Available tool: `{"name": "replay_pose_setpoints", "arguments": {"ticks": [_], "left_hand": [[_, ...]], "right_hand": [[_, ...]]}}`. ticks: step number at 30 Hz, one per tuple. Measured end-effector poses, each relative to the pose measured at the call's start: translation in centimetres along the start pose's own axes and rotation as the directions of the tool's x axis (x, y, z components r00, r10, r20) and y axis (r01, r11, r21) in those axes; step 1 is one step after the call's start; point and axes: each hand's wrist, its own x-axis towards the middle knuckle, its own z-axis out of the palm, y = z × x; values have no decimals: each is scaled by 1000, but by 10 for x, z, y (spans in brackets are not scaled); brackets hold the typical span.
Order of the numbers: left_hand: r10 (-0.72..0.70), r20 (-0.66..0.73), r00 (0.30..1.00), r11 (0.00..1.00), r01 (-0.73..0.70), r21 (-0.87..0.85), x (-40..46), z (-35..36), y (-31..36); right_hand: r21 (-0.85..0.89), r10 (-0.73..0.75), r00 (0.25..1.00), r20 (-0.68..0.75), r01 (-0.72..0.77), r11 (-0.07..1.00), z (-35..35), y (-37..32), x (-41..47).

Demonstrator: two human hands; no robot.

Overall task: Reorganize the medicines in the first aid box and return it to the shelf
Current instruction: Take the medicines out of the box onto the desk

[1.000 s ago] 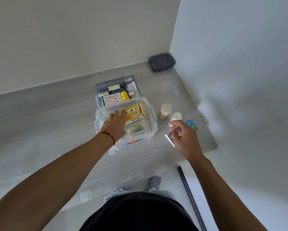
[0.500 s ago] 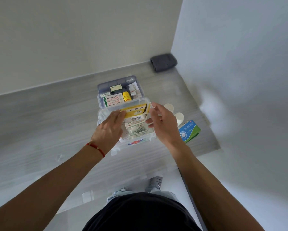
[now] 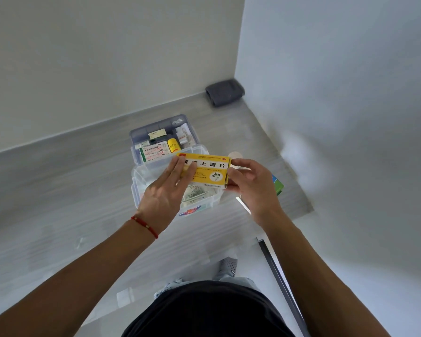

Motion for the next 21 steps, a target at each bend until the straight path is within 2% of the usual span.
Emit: {"name": "replay_pose_setpoints", "arguments": {"ticks": [6,8,10,12,14,21], "left_hand": [[100,85,991,994,-96,-53,19,4,37],[190,67,980,978,-182,-104,30,6,56],[215,27,976,959,-206,-196,39,6,72],[167,0,986,949,-161,-271,43,5,77],[122,2,992,955,-117,-271,43,4,71],[-77,97,992,977,94,-191,19,8,39]], "right_hand": [[-25,-33,994,-103,31,999,-36,2,-8],[-117,-52,985,-166,33,993,-54,4,-4],[-159,-73,970,-233,37,987,-82,7,4],[-204,-81,952,-295,20,979,-112,12,14],[-302,-74,944,-321,-28,953,-134,20,23],[-487,-10,970,-242,-112,866,-137,48,45]]}}
